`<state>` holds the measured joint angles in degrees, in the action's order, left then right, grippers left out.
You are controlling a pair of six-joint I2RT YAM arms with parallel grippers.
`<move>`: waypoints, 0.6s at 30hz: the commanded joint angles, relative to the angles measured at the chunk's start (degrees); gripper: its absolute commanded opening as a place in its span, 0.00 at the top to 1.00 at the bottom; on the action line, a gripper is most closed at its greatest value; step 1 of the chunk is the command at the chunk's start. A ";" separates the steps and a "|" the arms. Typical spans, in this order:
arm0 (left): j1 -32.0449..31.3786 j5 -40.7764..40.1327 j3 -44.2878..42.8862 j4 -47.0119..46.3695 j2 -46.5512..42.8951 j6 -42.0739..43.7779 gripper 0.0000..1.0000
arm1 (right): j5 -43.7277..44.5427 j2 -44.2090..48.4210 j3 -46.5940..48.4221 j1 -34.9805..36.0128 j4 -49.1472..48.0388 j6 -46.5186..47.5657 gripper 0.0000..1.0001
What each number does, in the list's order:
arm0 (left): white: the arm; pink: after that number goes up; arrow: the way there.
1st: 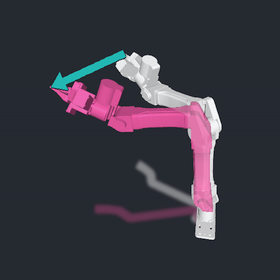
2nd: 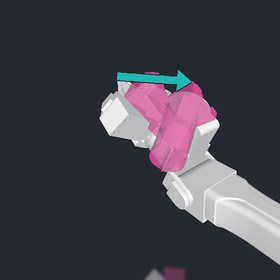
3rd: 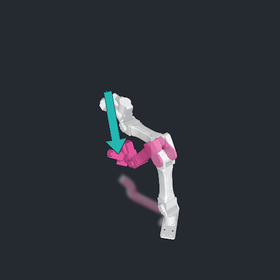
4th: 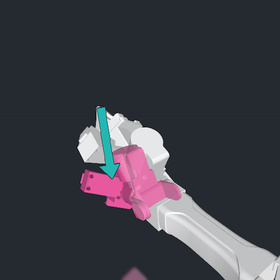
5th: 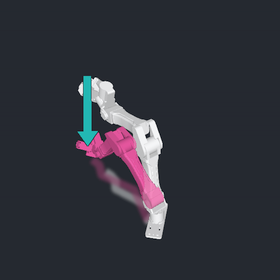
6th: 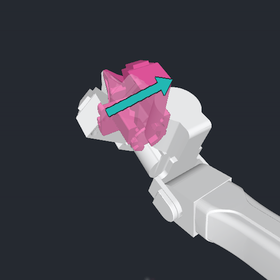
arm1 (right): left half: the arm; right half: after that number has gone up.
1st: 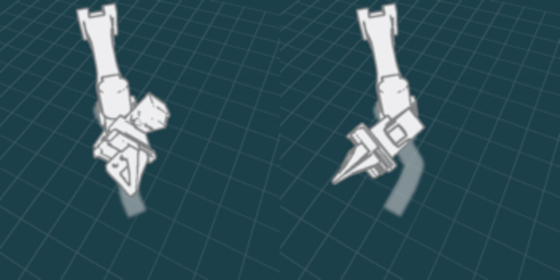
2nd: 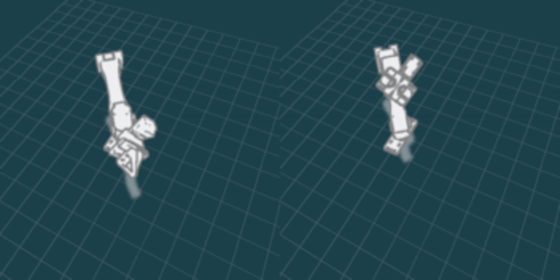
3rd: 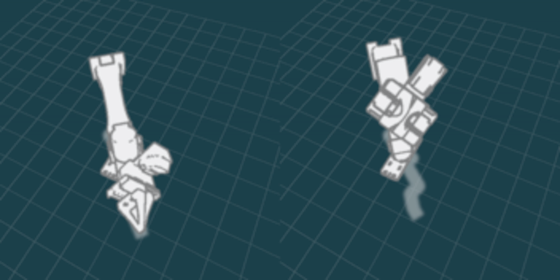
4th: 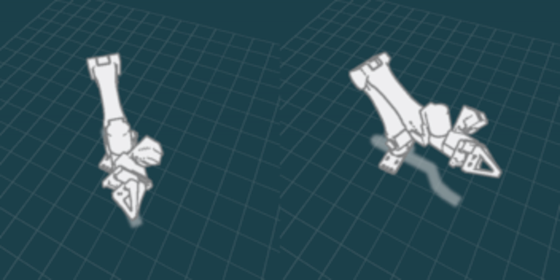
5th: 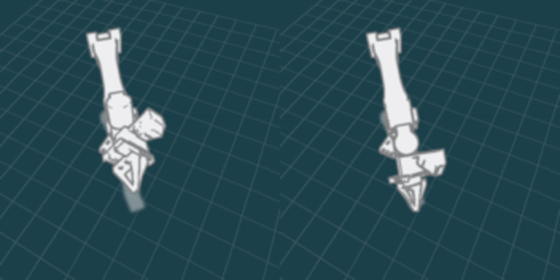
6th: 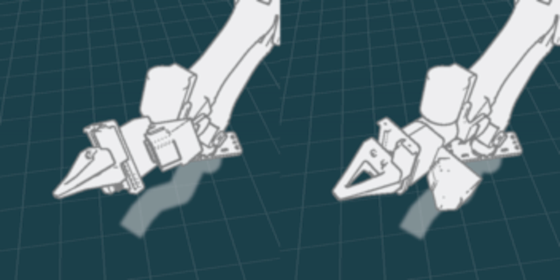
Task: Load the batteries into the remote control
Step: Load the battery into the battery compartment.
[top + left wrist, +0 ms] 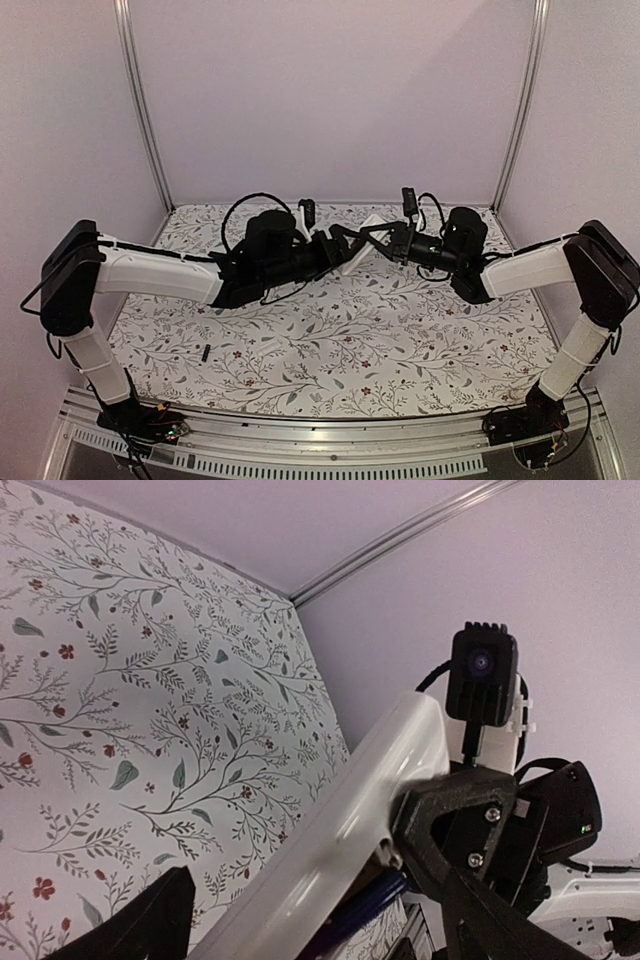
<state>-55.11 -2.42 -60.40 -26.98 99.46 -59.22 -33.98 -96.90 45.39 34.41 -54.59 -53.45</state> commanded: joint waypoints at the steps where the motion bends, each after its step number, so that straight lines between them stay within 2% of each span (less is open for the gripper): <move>1: -0.52 0.96 -2.53 0.05 1.07 -0.11 0.14 | 0.90 1.77 0.31 1.44 3.06 2.74 0.99; 7: -0.48 0.99 -2.75 0.22 1.19 -0.27 0.17 | 1.02 2.07 0.41 1.63 3.61 3.66 0.99; 18: 0.09 1.98 -2.35 -1.31 2.29 -1.77 0.32 | -0.03 2.64 0.24 1.71 0.49 2.01 0.98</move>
<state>-54.98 -1.98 -61.25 -25.82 100.57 -60.16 -33.30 -95.55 45.39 35.22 -52.62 -51.42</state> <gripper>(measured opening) 0.698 0.199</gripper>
